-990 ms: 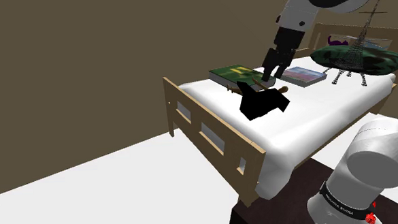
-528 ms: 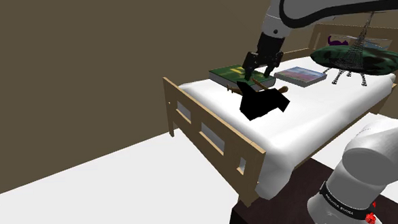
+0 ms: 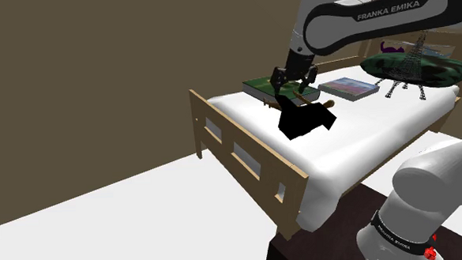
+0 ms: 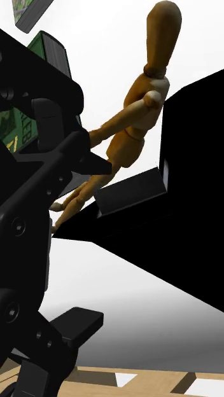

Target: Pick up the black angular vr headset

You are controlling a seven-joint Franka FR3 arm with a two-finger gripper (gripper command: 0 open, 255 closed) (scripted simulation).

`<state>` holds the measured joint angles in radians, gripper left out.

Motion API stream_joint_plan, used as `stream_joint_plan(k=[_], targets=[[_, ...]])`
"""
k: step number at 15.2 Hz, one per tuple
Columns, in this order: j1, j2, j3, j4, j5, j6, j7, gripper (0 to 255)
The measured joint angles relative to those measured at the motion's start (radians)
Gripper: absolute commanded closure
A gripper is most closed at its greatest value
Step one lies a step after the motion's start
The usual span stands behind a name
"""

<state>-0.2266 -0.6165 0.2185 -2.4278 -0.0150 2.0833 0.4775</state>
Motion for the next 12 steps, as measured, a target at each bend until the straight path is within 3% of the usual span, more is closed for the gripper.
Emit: stream_joint_plan(k=[3, 4, 12], targets=[[-0.001, 0.009, 0.006, -0.031, -0.001, 0.040, 0.008, 0], [-0.001, 0.010, 0.006, -0.037, -0.001, 0.047, 0.008, 255], [-0.001, 0.010, 0.006, -0.042, -0.001, 0.054, 0.009, 255]])
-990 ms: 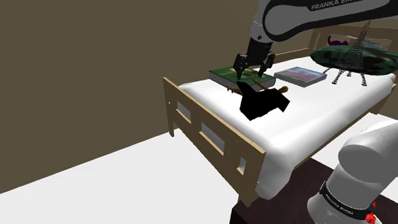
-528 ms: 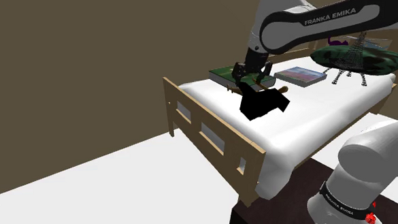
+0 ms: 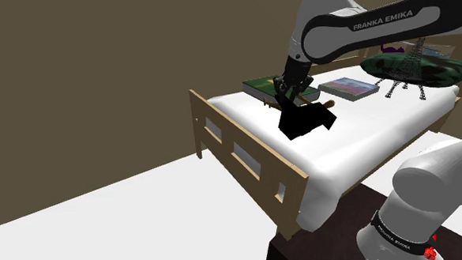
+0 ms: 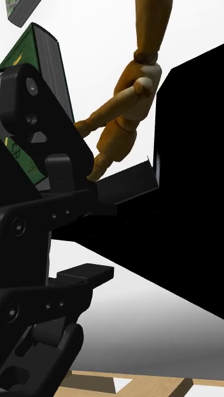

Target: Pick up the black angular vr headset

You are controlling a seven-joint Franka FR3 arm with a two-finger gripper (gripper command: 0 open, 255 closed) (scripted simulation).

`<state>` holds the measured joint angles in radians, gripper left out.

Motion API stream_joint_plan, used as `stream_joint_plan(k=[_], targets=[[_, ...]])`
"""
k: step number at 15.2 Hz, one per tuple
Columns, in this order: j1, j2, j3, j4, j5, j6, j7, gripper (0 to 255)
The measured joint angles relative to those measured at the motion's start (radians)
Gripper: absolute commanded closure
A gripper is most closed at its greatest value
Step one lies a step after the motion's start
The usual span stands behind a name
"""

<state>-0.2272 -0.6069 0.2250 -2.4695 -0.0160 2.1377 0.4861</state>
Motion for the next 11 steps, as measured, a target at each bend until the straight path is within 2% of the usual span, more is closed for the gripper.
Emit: stream_joint_plan(k=[4, 11], targets=[[-0.001, -0.001, -0.002, 0.014, 0.000, -0.017, -0.002, 255], [-0.001, -0.007, -0.007, 0.100, 0.000, -0.110, -0.010, 255]])
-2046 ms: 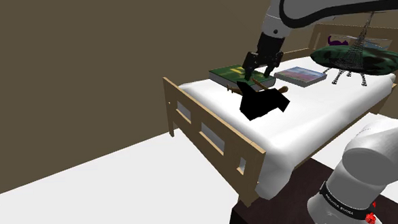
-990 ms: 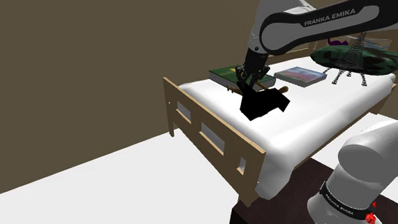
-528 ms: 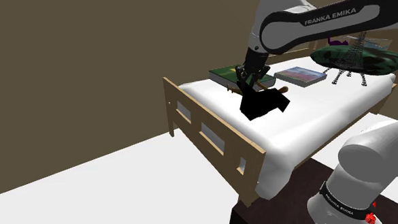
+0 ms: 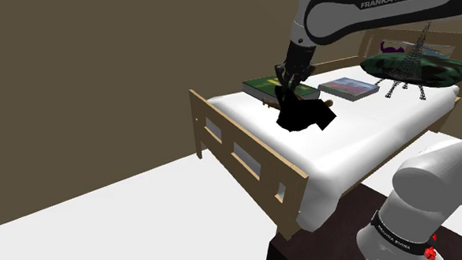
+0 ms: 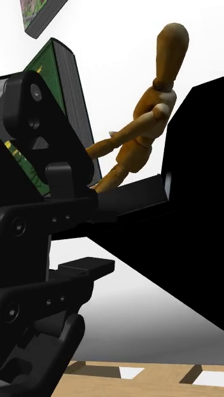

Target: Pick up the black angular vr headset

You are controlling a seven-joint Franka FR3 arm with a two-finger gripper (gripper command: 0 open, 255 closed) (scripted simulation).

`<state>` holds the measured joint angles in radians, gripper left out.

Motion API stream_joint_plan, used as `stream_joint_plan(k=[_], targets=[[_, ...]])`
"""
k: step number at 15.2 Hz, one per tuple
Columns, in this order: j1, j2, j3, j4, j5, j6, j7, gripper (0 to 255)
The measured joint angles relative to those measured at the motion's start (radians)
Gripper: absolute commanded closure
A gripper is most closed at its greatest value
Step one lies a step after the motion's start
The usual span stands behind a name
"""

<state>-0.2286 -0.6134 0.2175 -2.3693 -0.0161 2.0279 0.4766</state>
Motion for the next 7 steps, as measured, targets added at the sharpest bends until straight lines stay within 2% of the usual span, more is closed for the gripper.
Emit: stream_joint_plan(k=[7], targets=[[-0.003, 0.006, -0.006, 0.093, -0.002, -0.086, -0.009, 255]])
